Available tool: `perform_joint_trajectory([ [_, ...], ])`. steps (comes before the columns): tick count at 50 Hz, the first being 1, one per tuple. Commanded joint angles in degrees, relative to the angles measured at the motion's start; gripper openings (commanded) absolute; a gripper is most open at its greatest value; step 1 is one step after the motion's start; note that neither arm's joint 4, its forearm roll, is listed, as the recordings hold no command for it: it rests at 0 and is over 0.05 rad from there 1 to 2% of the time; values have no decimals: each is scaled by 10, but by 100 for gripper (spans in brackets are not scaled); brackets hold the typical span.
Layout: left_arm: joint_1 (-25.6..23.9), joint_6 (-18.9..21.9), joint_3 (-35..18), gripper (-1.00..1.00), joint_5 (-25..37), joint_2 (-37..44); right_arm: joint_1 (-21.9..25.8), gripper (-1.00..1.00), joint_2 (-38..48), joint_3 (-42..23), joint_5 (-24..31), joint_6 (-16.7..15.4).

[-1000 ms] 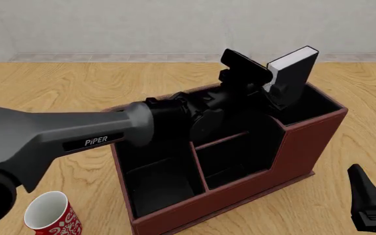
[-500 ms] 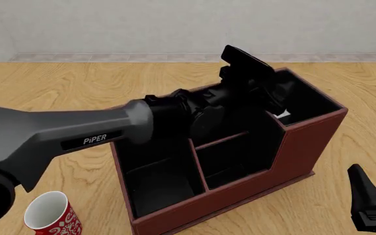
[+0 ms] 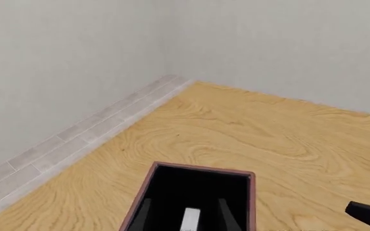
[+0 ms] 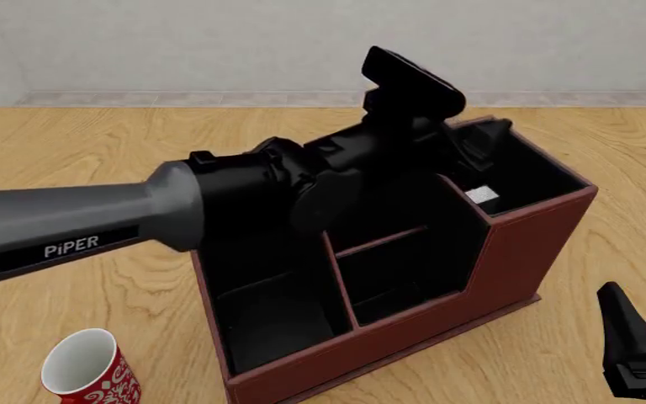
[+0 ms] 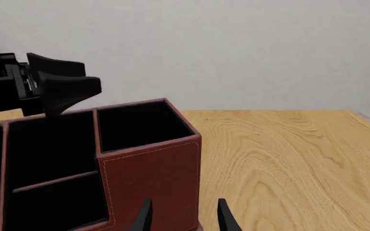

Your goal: Pick up the book and place it in the right compartment of the caddy.

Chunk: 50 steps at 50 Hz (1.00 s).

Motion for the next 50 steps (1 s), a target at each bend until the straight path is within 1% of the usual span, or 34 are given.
perform_joint_trajectory([
  [1, -5, 11, 30, 100, 5, -39, 0, 100, 0, 0, 0, 0],
  [23, -9, 27, 78, 100, 16, -90, 0, 100, 0, 0, 0, 0],
  [28, -13, 37, 99, 100, 16, -112, 0, 100, 0, 0, 0, 0],
  [39, -13, 46, 131, 100, 16, -138, 0, 100, 0, 0, 0, 0],
  [42, -20, 48, 150, 100, 22, -166, 0, 100, 0, 0, 0, 0],
  [50, -32, 61, 179, 100, 23, -204, 0, 100, 0, 0, 0, 0],
])
